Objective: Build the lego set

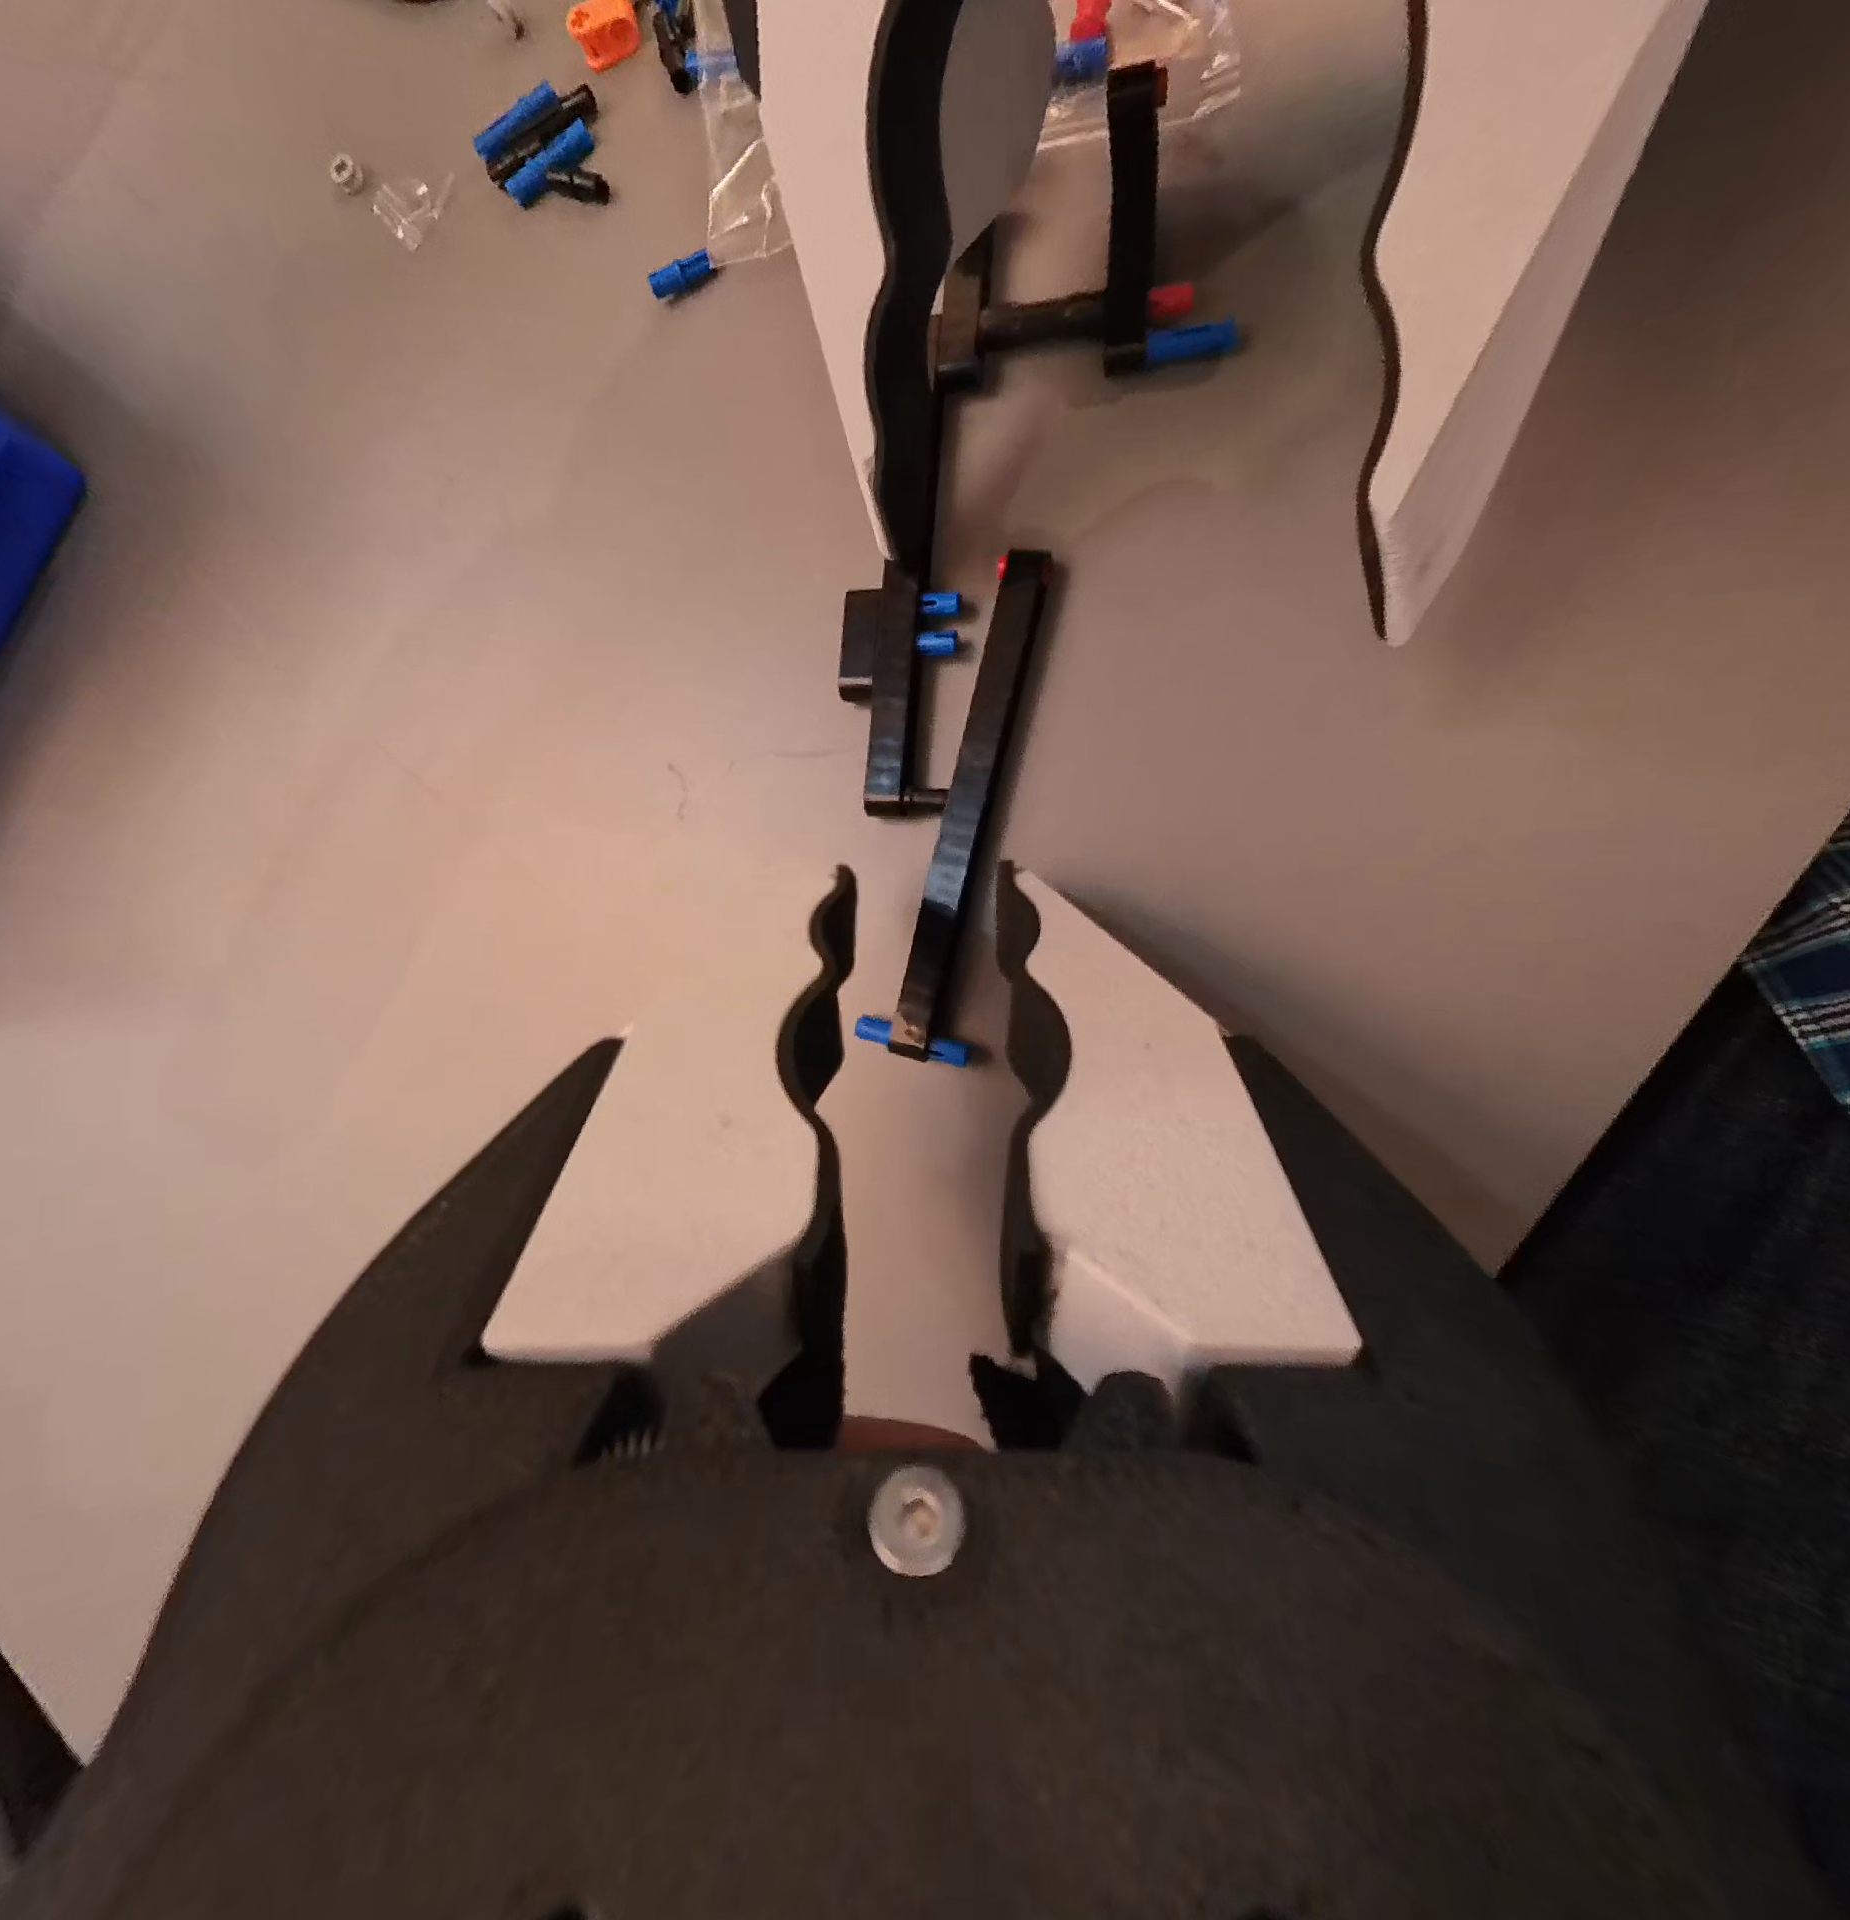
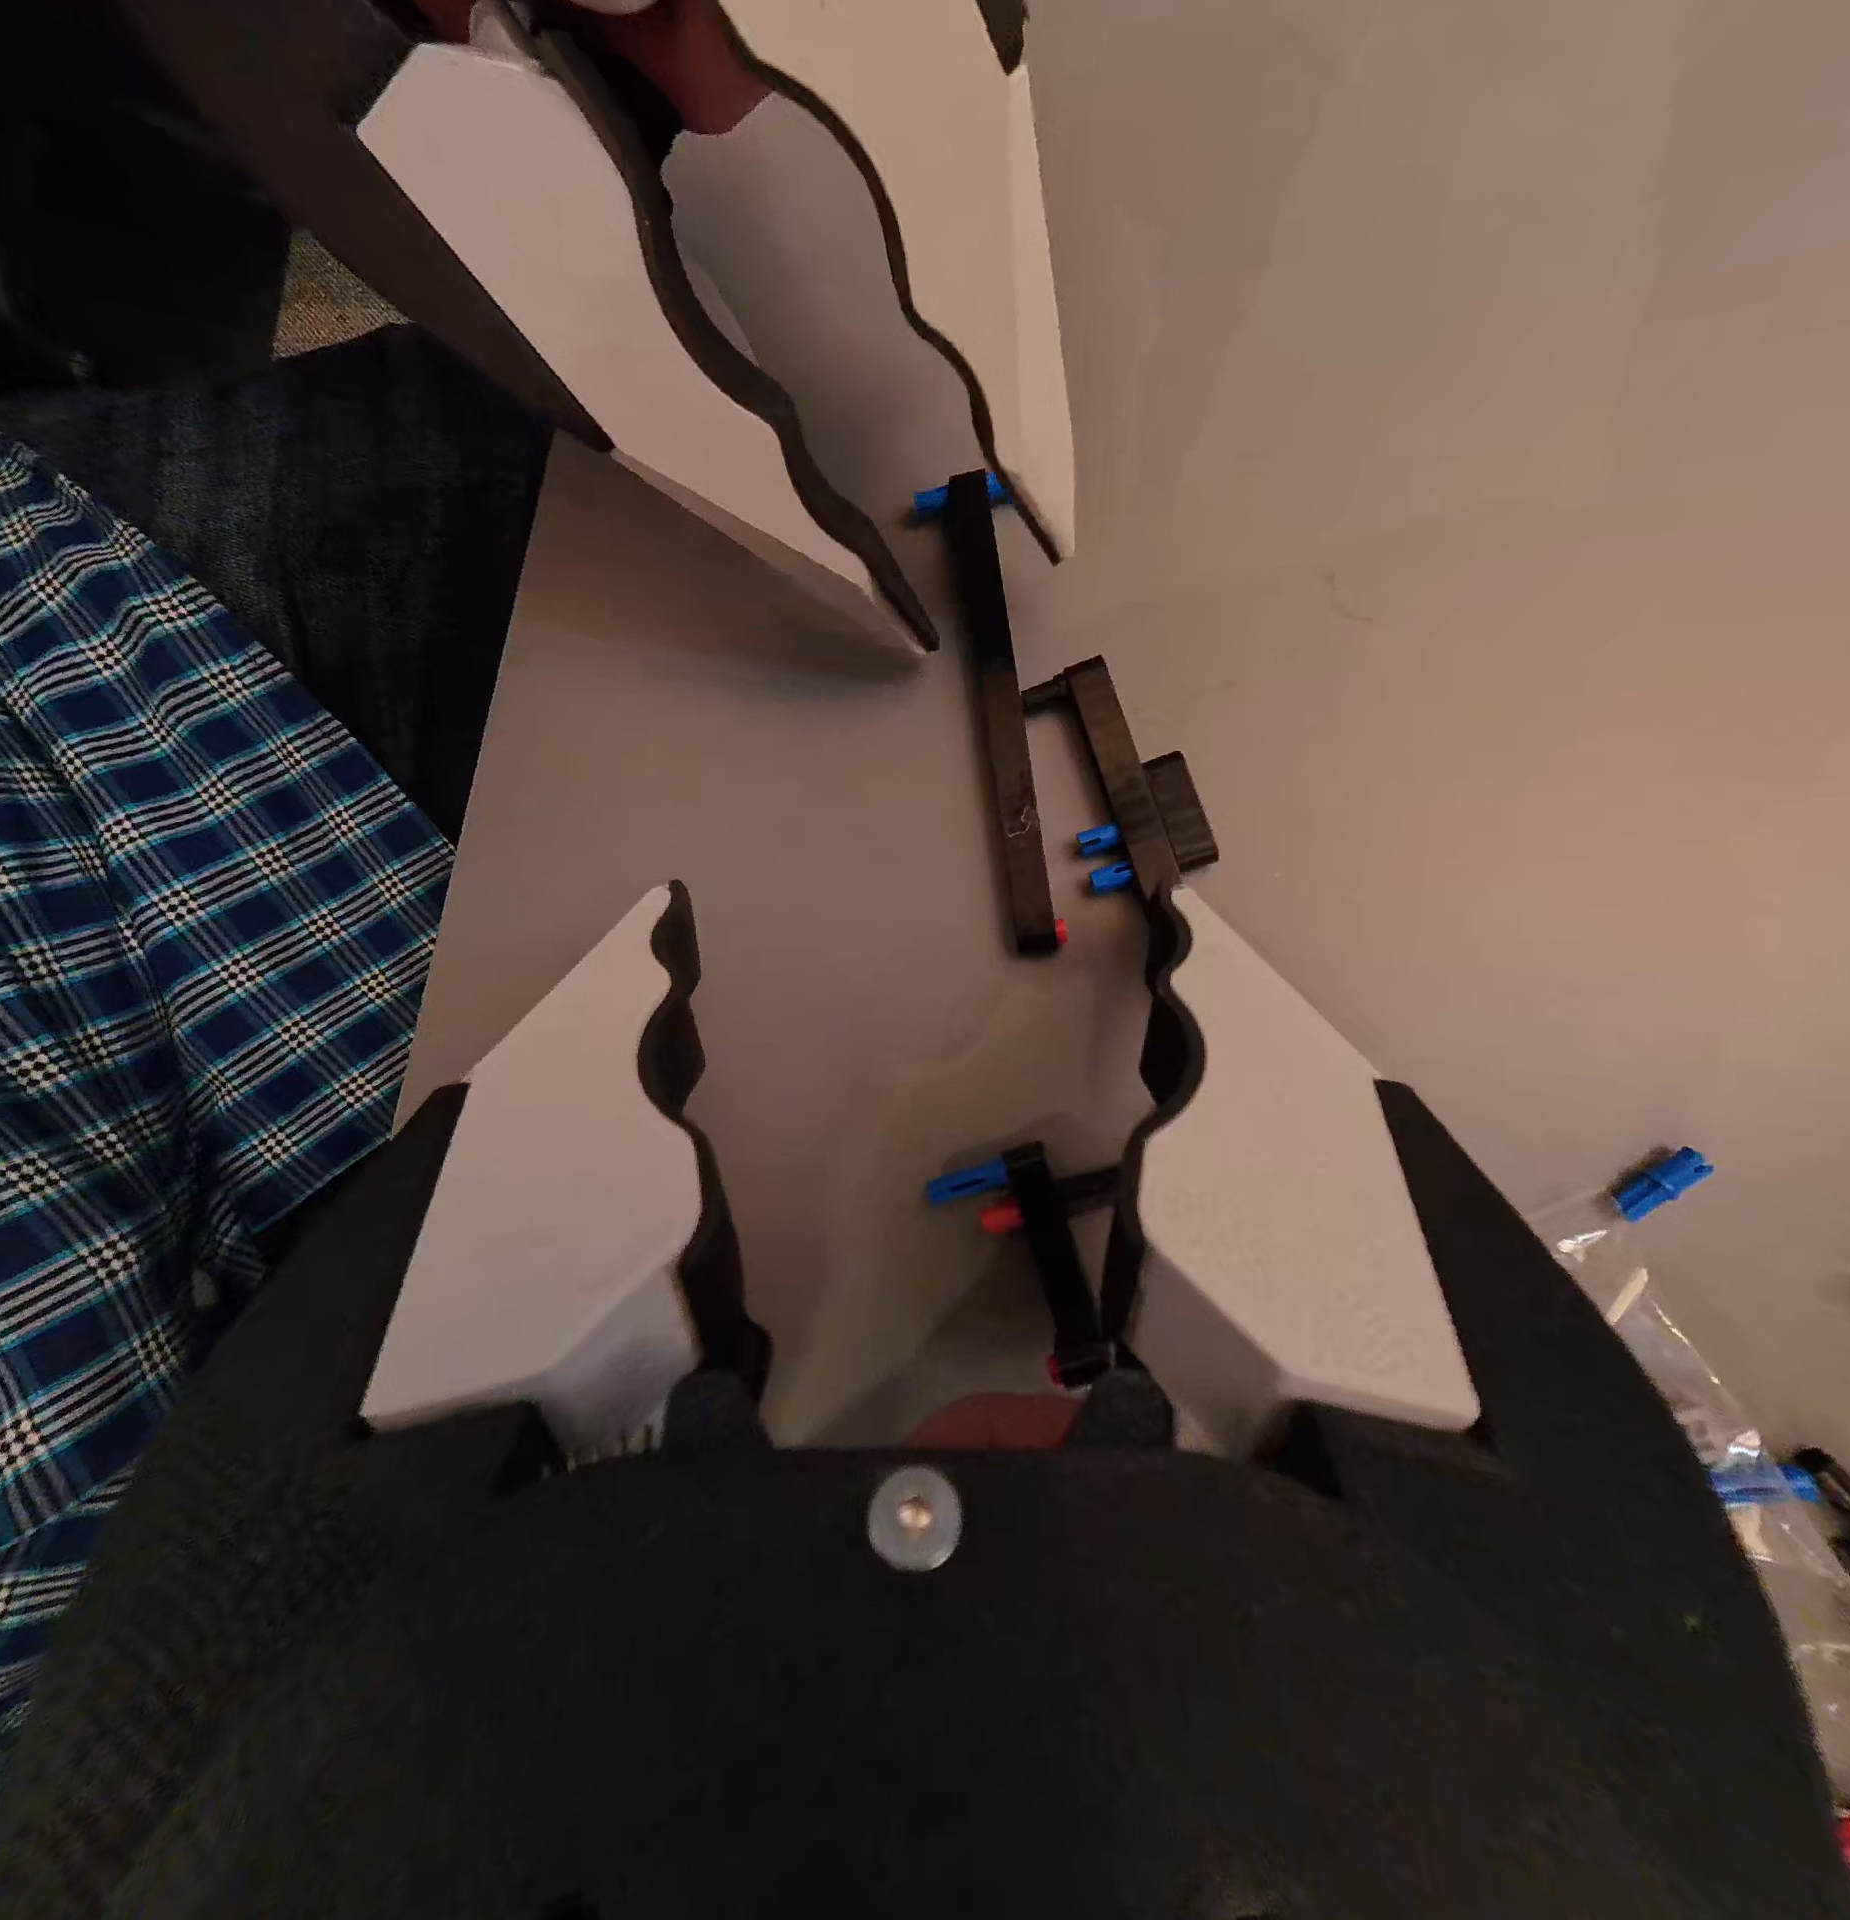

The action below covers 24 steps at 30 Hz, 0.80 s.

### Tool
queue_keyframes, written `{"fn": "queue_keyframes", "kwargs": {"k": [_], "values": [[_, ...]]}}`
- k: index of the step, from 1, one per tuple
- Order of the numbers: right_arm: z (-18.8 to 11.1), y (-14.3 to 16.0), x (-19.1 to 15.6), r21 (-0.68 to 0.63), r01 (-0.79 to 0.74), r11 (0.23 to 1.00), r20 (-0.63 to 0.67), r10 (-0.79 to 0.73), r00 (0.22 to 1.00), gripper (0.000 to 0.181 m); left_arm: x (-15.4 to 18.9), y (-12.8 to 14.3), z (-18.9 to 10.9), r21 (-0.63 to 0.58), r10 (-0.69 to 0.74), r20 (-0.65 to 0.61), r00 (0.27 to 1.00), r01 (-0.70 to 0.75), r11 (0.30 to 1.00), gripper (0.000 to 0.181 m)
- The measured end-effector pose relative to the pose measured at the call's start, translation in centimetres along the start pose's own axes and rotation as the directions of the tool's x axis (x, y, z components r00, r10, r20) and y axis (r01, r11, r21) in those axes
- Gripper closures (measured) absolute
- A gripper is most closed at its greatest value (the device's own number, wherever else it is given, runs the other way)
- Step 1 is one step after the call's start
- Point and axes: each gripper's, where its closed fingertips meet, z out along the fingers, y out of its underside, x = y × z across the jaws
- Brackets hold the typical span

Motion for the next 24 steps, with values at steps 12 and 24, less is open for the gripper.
{"fn": "queue_keyframes", "kwargs": {"k": [12,24], "values": [[-0.03,0.01,0.21,0.01,-0.001,1.0,-0.006,0.001,1.0,0.098,0.1,0.78,0.75,-0.057,0.004,0.007,1.0,-0.004,0.998,0.174],[-0.11,0.03,0.34,0.02,-0.007,1.0,-0.006,0.007,1.0,0.1,0.23,1.03,0.22,-0.049,0.019,-0.007,1.0,-0.019,0.999,0.175]]}}
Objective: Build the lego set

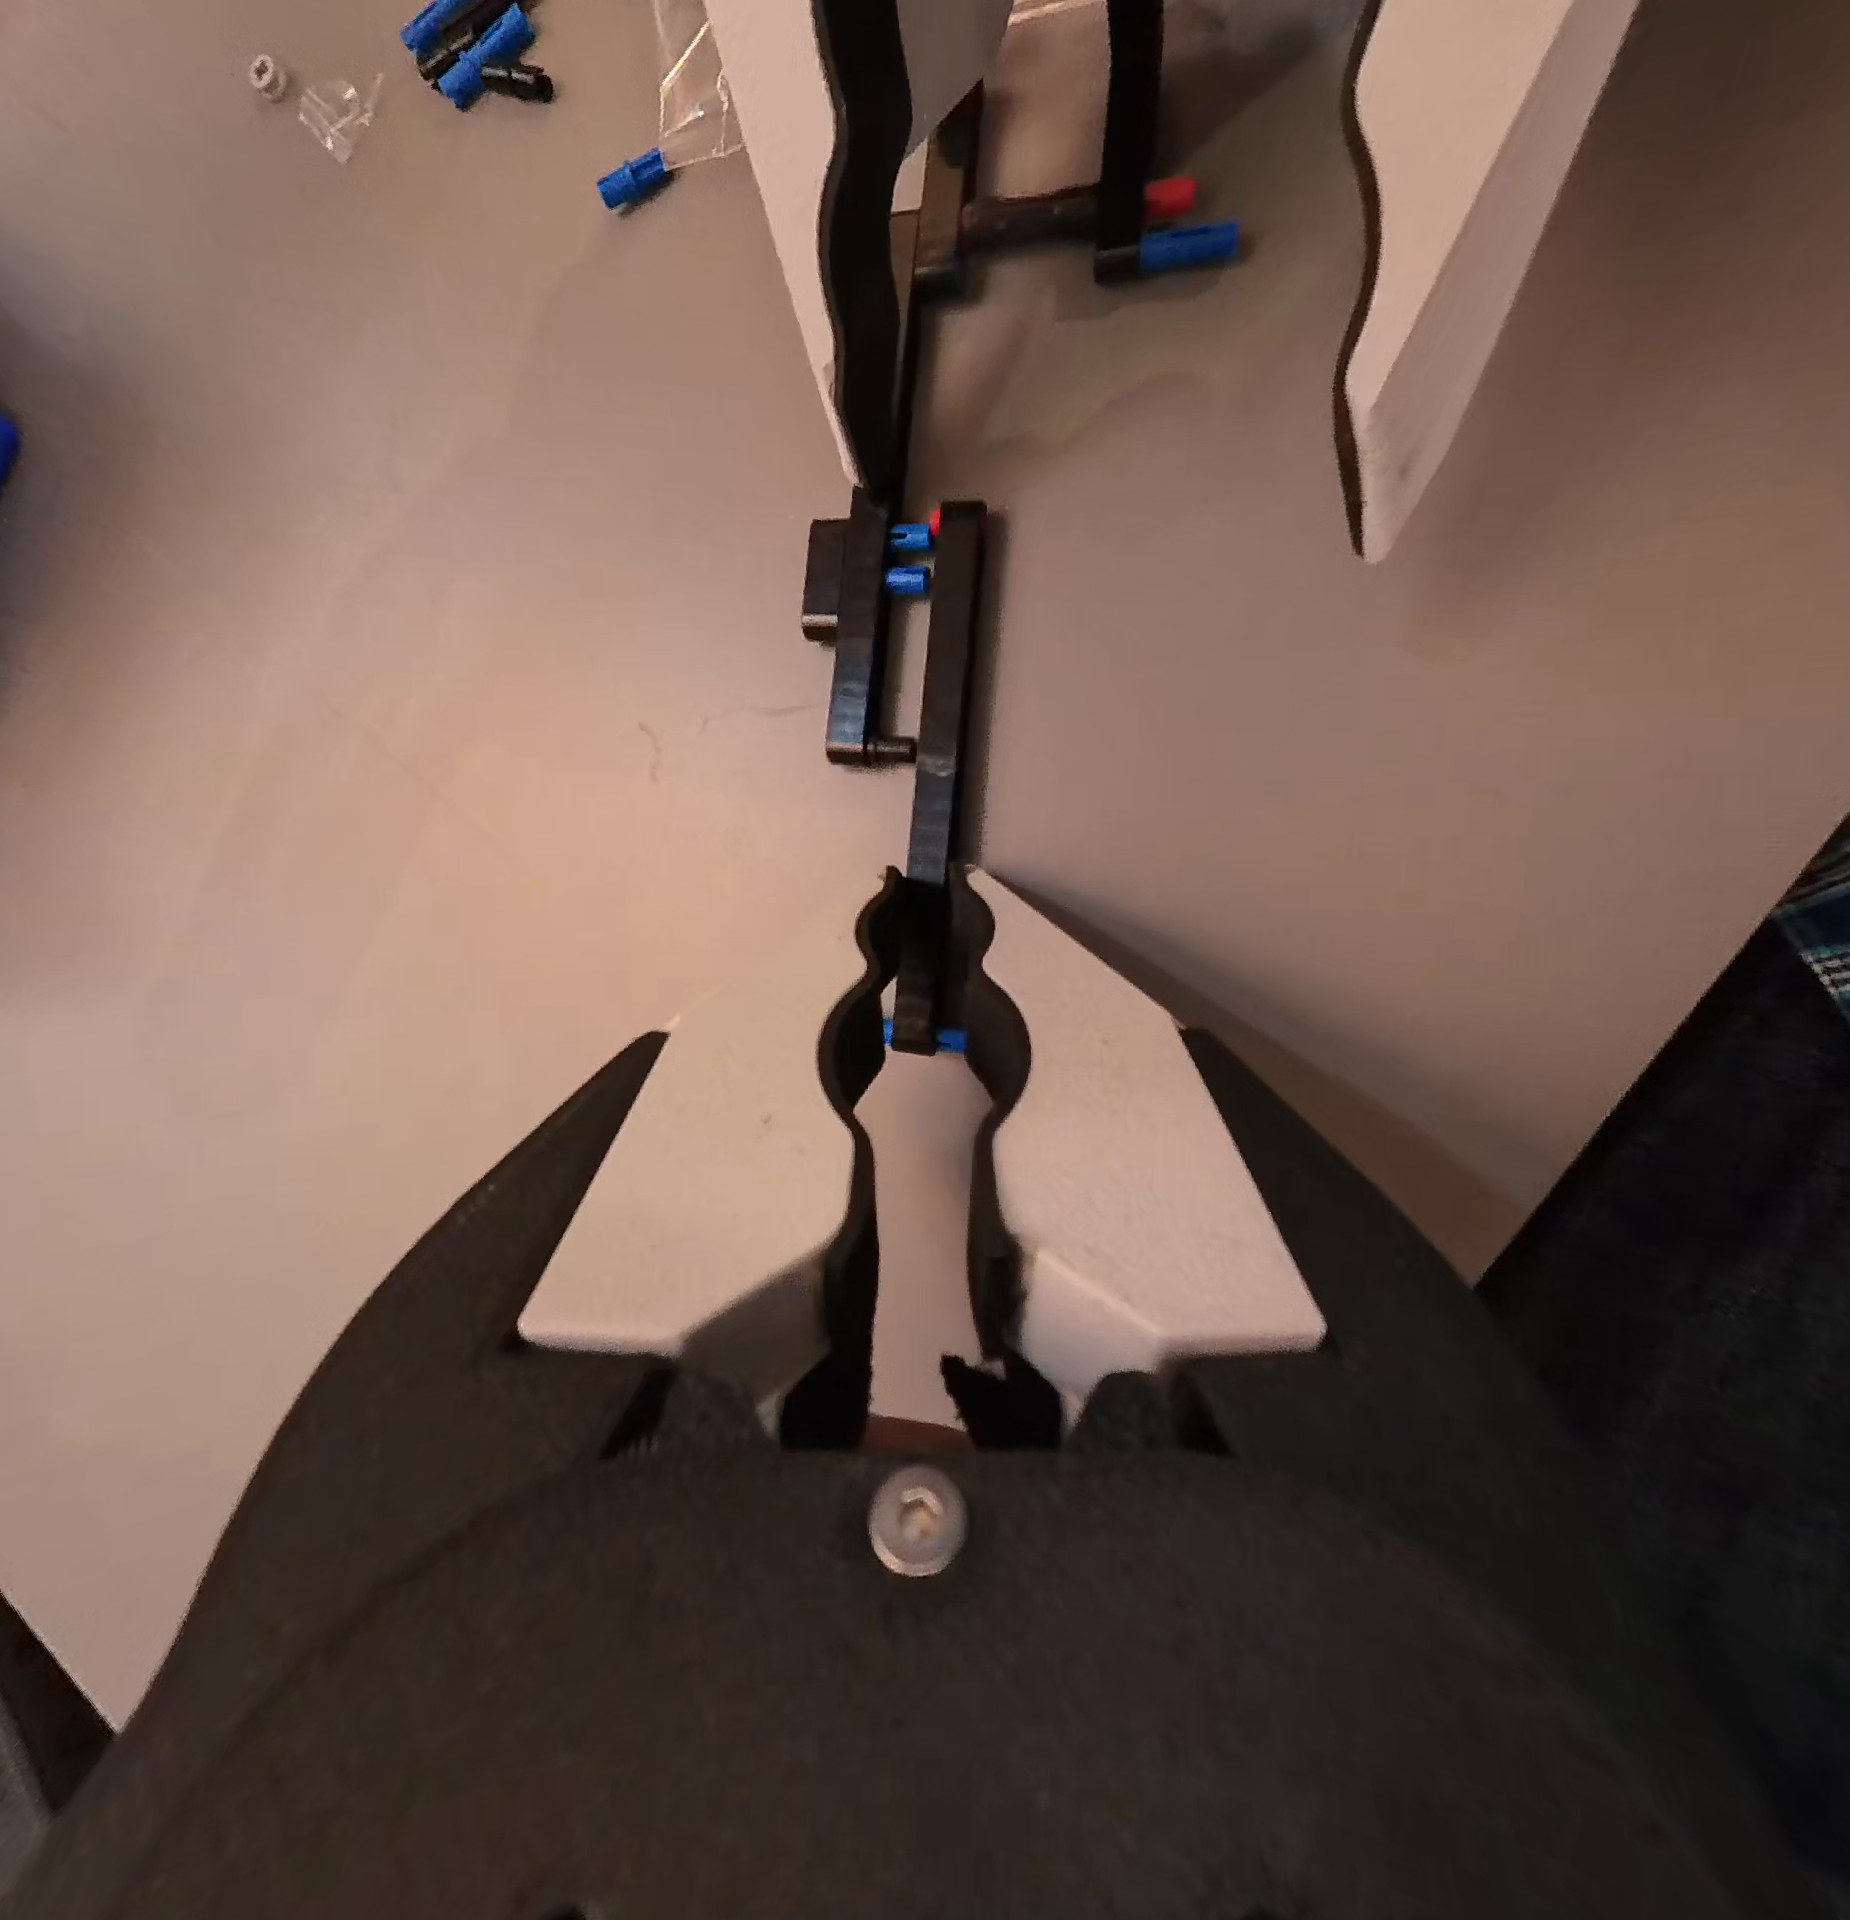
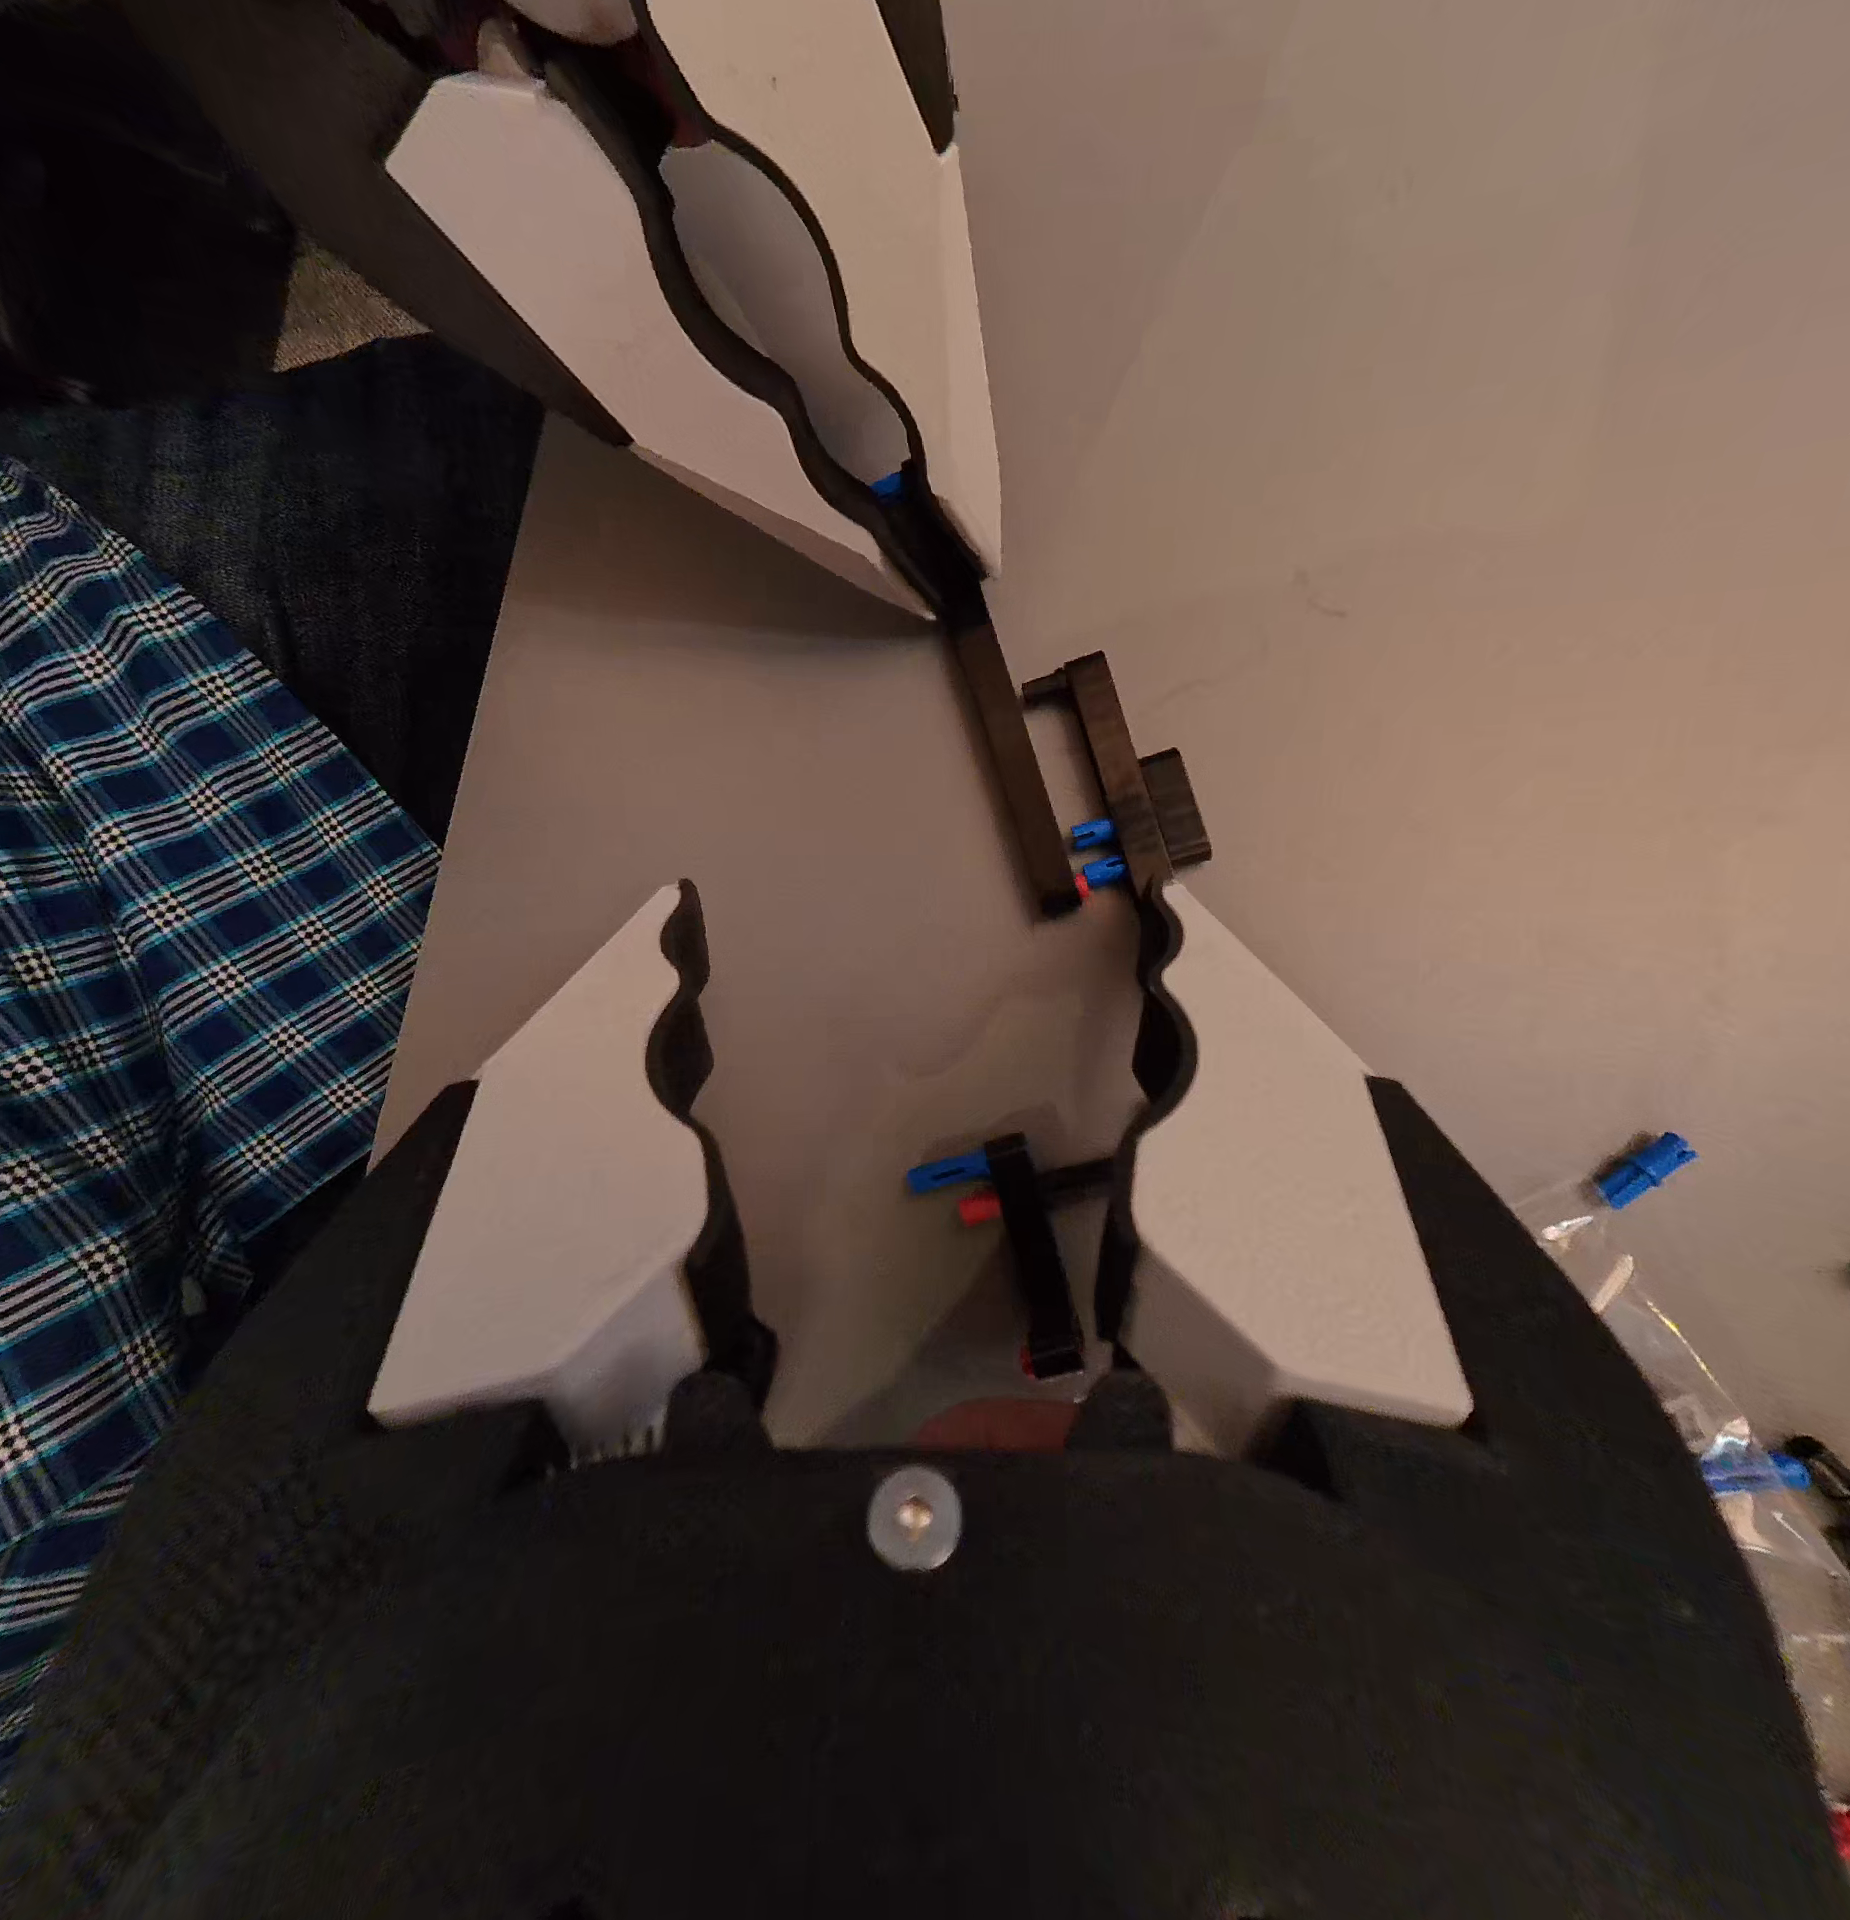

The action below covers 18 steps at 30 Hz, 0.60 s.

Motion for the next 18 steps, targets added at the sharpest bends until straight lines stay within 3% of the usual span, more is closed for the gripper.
{"fn": "queue_keyframes", "kwargs": {"k": [18], "values": [[-0.12,-0.05,0.05,0.011,-0.003,1.0,0.004,0.002,1.0,0.101,-0.32,-0.25,0.29,-0.004,-0.001,0.017,1.0,0.001,1.0,0.175]]}}
